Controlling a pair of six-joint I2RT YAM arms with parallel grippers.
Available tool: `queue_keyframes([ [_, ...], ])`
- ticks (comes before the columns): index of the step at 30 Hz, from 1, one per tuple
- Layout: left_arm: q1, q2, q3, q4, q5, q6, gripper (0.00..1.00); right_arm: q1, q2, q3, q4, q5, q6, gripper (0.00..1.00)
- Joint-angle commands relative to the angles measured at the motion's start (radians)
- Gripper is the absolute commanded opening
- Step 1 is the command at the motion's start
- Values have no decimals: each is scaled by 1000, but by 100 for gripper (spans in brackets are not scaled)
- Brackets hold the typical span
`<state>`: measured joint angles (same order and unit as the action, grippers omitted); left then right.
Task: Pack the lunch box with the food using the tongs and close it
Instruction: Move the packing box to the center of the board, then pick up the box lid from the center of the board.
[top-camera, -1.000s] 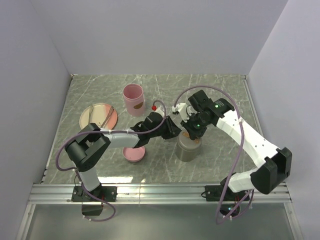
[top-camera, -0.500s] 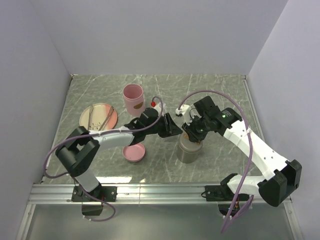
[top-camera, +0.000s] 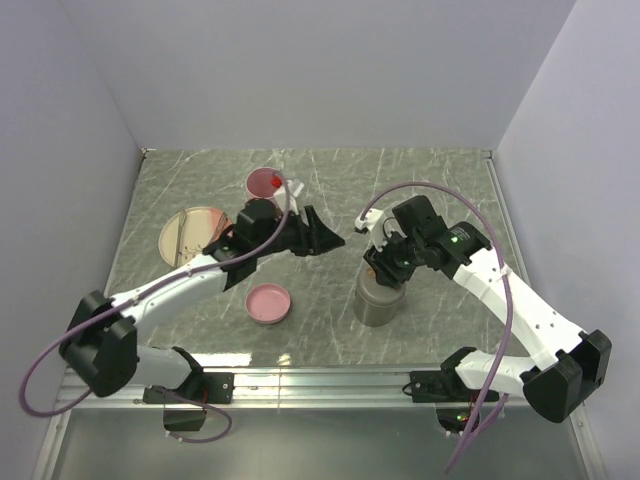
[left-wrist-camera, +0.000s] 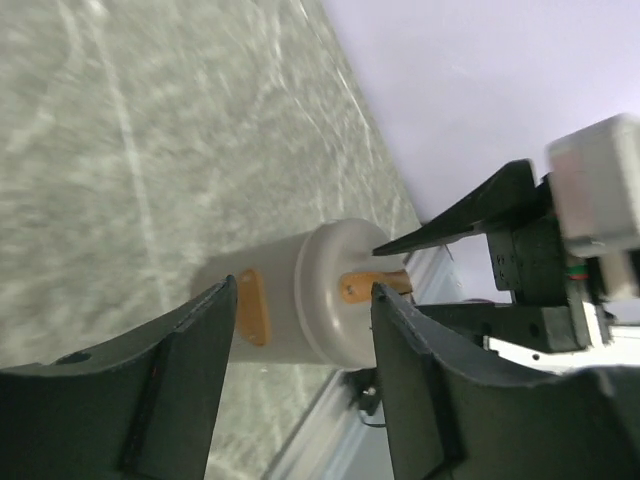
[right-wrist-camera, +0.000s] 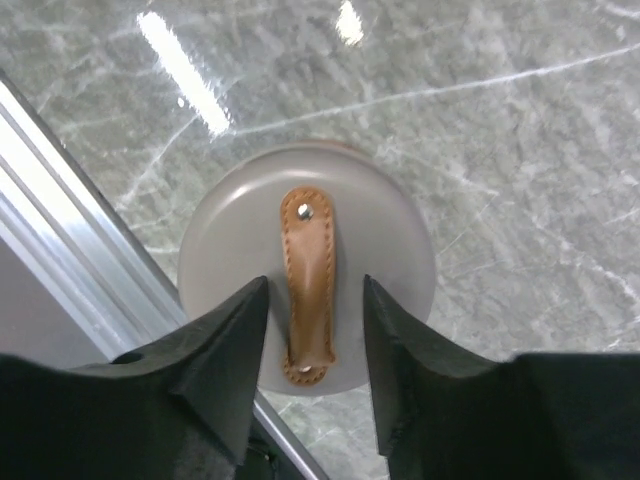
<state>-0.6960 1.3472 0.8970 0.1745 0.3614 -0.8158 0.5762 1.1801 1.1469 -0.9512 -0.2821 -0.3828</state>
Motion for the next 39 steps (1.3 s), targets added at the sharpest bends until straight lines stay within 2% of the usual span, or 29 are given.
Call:
queue_keyframes([
  [1, 73, -98, -33, -44, 25, 101, 62, 4, -34, -26, -24, -15, -13, 51],
  [10, 228, -276, -38, -139, 125, 259, 67, 4, -11, -30, -17, -23, -13, 59],
  [12, 265, -301, -20, -239, 151, 309, 71, 5, -11, -7, -24, -20, -11, 61],
  [15, 332, -351, 5, -363, 221, 470, 76, 4, -33, 31, -17, -2, -2, 63],
  [17, 383, -411, -9, -392, 278, 497, 79, 2, -65, 57, 6, 24, 1, 66],
  [19, 484, -463, -21, -397, 415, 501, 81, 1, -74, 77, 8, 41, -10, 66],
  [22, 581, -500, -30, -406, 510, 484, 83, 2, -76, 103, 20, 54, -40, 67],
  [25, 662, -499, -4, -450, 592, 477, 84, 1, -51, 164, 5, 89, -82, 70],
  [26, 685, -496, 5, -460, 637, 474, 84, 1, -47, 207, -7, 101, -111, 77],
  [27, 743, -491, 16, -467, 665, 471, 84, 1, -39, 229, -11, 110, -123, 79],
  [32, 941, -448, 40, -420, 784, 371, 87, 11, 19, 352, -6, 38, -145, 83],
  [33, 1013, -429, 42, -399, 859, 306, 87, 48, 35, 364, -4, 38, -139, 83],
  [35, 1097, -360, 69, -433, 895, 274, 89, 105, 84, 390, 3, 81, -140, 83],
  [39, 1213, -246, 146, -631, 925, 436, 90, 252, 171, 407, 34, 142, -153, 83],
])
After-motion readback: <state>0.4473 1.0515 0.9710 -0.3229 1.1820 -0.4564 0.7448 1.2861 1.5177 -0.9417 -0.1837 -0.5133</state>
